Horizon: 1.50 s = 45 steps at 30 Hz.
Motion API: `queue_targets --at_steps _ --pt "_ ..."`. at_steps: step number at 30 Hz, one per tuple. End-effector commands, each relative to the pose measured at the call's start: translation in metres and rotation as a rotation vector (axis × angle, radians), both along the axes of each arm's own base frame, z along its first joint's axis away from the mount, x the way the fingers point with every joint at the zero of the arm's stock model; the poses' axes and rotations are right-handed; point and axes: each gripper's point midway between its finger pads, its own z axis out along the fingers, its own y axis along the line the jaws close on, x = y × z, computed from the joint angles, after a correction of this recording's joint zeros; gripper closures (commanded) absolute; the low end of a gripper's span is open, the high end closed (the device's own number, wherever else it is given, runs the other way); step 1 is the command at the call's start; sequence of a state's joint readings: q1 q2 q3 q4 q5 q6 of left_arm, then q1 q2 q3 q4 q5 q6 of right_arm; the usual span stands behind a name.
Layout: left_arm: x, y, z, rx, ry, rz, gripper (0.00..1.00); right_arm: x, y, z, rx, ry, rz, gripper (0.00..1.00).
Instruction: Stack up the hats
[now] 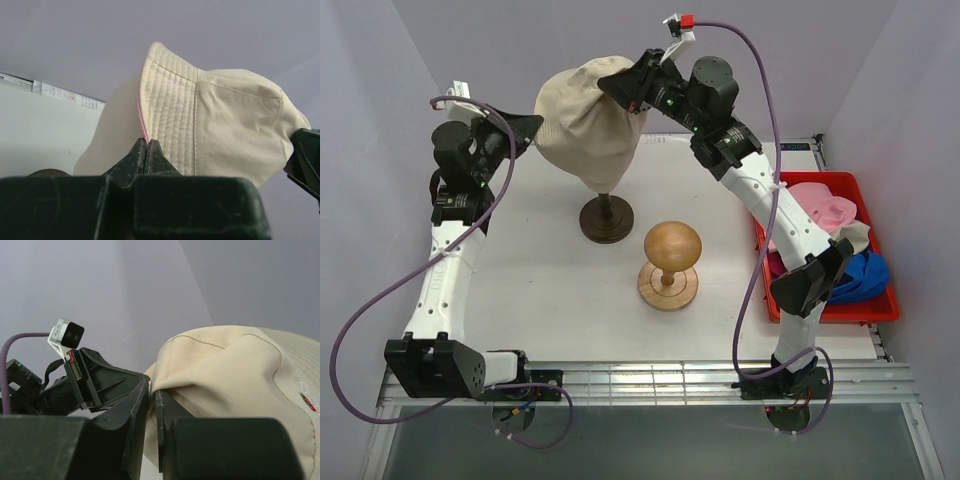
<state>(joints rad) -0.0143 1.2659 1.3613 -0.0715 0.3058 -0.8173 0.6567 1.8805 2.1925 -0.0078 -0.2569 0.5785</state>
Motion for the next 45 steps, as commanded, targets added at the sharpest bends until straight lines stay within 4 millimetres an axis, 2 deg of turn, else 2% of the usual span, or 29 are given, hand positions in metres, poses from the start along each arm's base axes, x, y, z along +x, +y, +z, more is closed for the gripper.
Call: queue_targets --at_steps 1,6,11,15,19,21,22,28,33,35,37,38,40,41,43,44,45 --pt "0.011 0.027 -0.011 -0.031 0.026 0.089 1.00 -0.006 -0.004 0.011 0.008 -0.058 -0.016 0.82" --pt "0.019 0.038 -0.031 -0.075 0.073 0.096 1.00 -0.009 -0.006 0.007 -0.003 -0.058 -0.015 0.68" --pt "0.023 0.040 -0.044 -0.094 0.102 0.092 1.00 -0.015 -0.012 0.009 -0.007 -0.072 -0.023 0.55" --pt "0.024 0.040 -0.054 -0.098 0.123 0.088 1.00 -0.019 -0.019 0.009 -0.015 -0.080 -0.038 0.49" --pt "0.023 0.038 -0.079 -0.100 0.173 0.079 1.00 -0.026 -0.030 0.013 -0.017 -0.093 -0.067 0.41" --pt "0.024 0.036 -0.081 -0.101 0.162 0.066 1.00 -0.028 -0.033 0.013 -0.025 -0.097 -0.075 0.38" --pt "0.024 0.036 -0.090 -0.103 0.181 0.064 1.00 -0.028 -0.035 0.013 -0.027 -0.095 -0.081 0.37" --pt "0.025 0.034 -0.107 -0.103 0.213 0.053 1.00 -0.025 -0.042 0.001 -0.064 -0.078 -0.125 0.33" --pt "0.027 0.033 -0.121 -0.099 0.242 0.044 1.00 -0.018 -0.046 -0.013 -0.085 -0.048 -0.138 0.30" --pt "0.028 0.032 -0.126 -0.093 0.256 0.038 1.00 -0.012 -0.050 -0.028 -0.108 -0.003 -0.134 0.29" --pt "0.030 0.031 -0.129 -0.086 0.261 0.030 1.00 -0.009 -0.052 -0.035 -0.110 0.020 -0.111 0.29" --pt "0.032 0.032 -0.134 -0.081 0.274 0.029 1.00 0.002 -0.063 -0.038 -0.094 0.053 -0.119 0.28" --pt "0.033 0.029 -0.136 -0.073 0.275 0.010 1.00 0.008 -0.068 -0.049 -0.089 0.099 -0.066 0.28" --pt "0.035 0.028 -0.140 -0.069 0.284 0.005 1.00 0.020 -0.082 -0.046 -0.044 0.118 -0.071 0.28" --pt "0.037 0.028 -0.141 -0.066 0.286 -0.001 1.00 0.028 -0.084 -0.058 -0.030 0.160 0.001 0.28" --pt "0.037 0.027 -0.141 -0.064 0.284 -0.009 1.00 0.038 -0.095 -0.056 -0.010 0.156 0.000 0.27" --pt "0.039 0.027 -0.142 -0.064 0.288 -0.011 1.00 0.047 -0.093 -0.067 0.009 0.207 0.028 0.27"
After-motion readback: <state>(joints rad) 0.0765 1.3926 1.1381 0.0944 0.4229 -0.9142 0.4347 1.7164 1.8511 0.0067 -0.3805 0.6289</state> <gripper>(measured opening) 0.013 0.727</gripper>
